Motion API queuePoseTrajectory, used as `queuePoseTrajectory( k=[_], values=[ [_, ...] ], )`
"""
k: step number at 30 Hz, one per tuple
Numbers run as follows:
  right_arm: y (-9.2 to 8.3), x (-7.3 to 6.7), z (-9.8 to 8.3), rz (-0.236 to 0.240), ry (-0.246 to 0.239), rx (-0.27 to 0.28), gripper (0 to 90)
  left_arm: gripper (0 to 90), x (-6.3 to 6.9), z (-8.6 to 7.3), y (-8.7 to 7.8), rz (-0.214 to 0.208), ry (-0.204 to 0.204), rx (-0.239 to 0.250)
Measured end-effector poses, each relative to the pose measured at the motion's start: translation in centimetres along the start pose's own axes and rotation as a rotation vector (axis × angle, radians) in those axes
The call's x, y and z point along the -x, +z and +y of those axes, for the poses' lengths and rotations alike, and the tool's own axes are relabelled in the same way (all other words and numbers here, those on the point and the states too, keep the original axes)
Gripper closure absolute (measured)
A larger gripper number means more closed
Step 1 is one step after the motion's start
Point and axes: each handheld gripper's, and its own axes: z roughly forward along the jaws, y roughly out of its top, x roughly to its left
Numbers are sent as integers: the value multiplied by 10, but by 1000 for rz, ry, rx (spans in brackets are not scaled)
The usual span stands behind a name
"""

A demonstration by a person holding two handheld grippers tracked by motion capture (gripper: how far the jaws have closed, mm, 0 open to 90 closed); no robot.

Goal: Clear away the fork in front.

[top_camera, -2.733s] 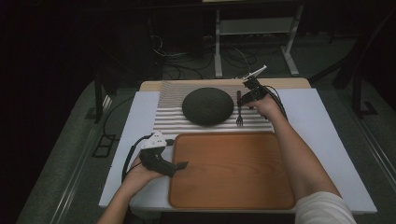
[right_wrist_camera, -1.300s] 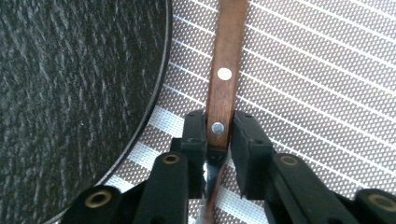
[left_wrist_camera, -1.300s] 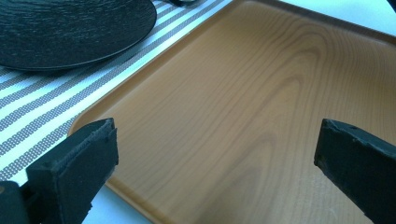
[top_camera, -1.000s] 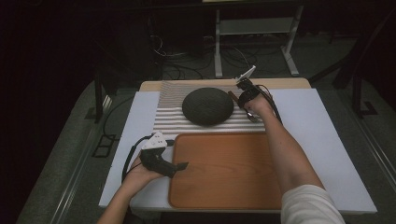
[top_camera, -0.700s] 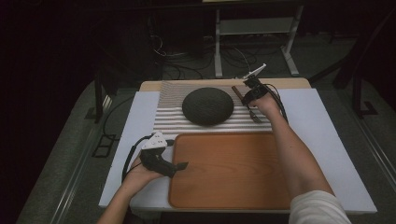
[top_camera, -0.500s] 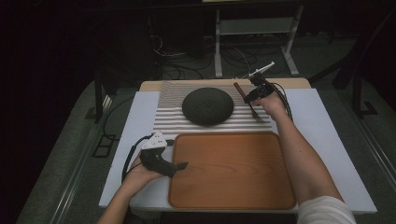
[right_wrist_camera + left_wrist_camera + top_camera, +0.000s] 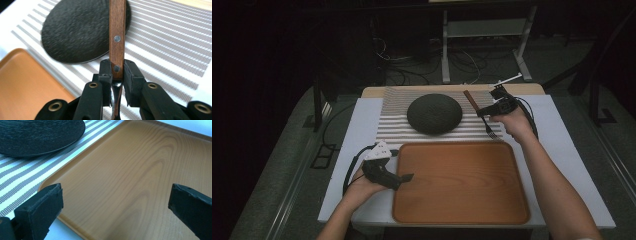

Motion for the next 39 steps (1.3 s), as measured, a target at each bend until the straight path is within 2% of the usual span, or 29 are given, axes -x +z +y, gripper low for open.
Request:
queuePoseTrajectory(
  k=[6, 13, 18, 22, 30, 36, 39],
  values=[
    [-9, -16, -21, 42, -33, 25, 769, 0, -1, -1, 0, 3, -3, -1],
    [-21, -32, -48, 83, -67, 81, 769, 0, -1, -1, 2, 5, -13, 1],
    [-25, -38, -59, 78, -93, 77, 769, 0, -2, -2, 1, 6, -21, 5],
    [-27, -42, -70, 102, -91, 95, 769, 0, -1, -1, 1, 5, -19, 4],
    [-36, -60, -87, 137, -146, 117, 769, 0, 3, -1, 4, 0, -2, -13],
    [-38, -68, -99, 165, -154, 115, 769, 0, 2, 1, 5, -6, -23, 3],
    [-35, -75, -105, 182, -171, 115, 768, 0, 3, 4, 7, 7, -26, -6]
  ],
)
